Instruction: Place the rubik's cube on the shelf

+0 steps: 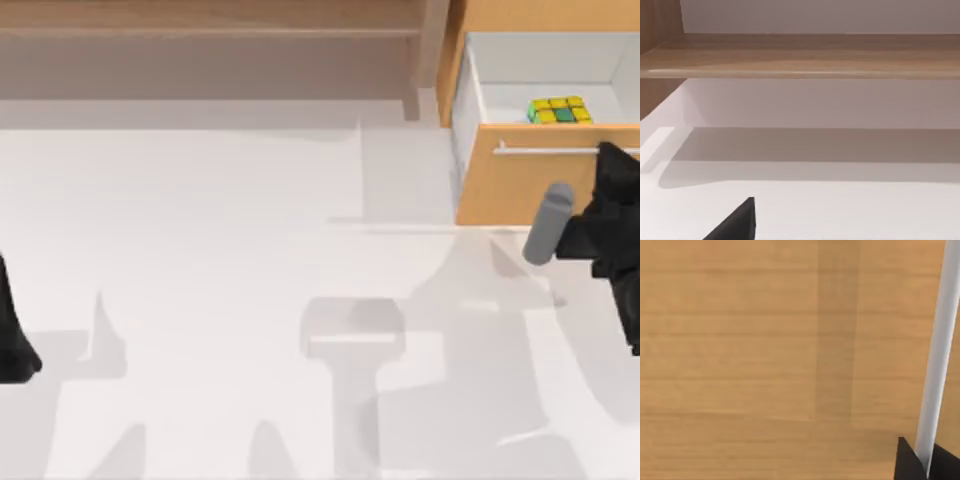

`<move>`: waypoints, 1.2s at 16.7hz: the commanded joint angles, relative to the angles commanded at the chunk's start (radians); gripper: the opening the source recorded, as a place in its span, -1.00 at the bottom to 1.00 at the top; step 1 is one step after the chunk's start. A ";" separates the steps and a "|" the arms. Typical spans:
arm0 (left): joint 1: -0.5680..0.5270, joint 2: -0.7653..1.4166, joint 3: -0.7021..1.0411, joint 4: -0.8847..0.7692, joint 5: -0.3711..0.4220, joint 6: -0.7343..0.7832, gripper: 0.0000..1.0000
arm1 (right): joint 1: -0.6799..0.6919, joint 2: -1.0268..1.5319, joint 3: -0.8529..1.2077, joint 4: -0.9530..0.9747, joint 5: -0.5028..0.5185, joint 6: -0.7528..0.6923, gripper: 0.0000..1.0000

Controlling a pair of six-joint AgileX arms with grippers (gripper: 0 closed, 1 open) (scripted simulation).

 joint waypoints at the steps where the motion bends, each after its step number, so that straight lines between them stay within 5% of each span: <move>1: 0.000 0.000 0.000 0.000 0.000 0.000 1.00 | 0.009 -0.008 -0.043 0.024 0.011 0.000 -1.00; 9: 0.000 0.000 0.000 0.000 0.000 0.000 1.00 | 0.050 -0.046 -0.174 0.119 0.049 0.000 -1.00; 20: 0.000 0.000 0.000 0.000 0.000 0.000 1.00 | 0.050 -0.046 -0.174 0.119 0.049 0.000 0.66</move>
